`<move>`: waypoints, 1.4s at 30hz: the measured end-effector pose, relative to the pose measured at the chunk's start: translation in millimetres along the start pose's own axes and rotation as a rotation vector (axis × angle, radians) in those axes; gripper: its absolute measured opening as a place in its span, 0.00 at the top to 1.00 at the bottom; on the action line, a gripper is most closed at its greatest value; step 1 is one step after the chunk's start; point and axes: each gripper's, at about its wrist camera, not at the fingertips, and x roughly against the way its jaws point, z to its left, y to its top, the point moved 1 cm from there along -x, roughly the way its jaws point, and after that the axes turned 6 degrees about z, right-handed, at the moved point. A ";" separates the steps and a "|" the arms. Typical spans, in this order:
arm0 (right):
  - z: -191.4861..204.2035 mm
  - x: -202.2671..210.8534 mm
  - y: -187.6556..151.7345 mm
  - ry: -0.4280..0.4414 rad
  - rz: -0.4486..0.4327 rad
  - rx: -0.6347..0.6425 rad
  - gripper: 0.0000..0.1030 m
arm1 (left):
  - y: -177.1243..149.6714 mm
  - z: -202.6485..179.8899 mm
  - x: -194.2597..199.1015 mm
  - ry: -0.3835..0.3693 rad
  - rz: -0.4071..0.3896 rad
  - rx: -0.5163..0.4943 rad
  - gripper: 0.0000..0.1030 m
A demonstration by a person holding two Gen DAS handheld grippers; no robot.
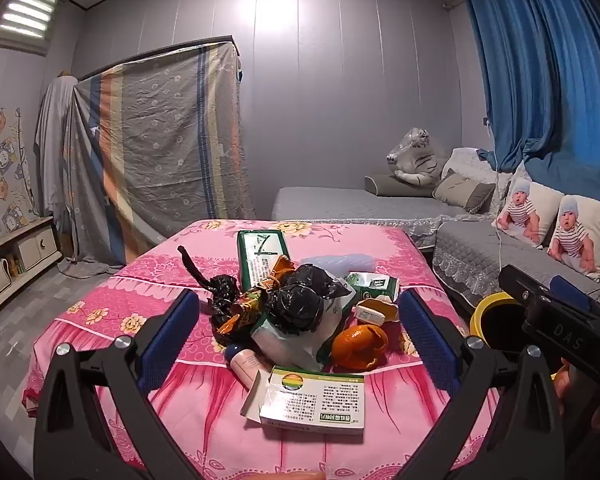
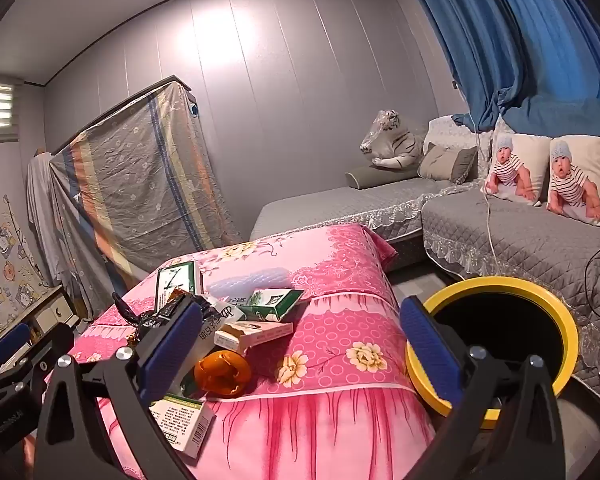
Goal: Collect trash
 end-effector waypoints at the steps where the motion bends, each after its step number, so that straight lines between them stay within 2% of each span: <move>1: -0.3 -0.2 0.0 0.000 0.001 -0.001 0.07 | 0.0 0.0 -0.1 -0.001 0.002 0.000 0.07; 42: -0.5 -4.3 -4.9 0.002 0.021 -0.013 0.07 | -8.0 4.4 -2.2 0.005 0.009 0.019 0.08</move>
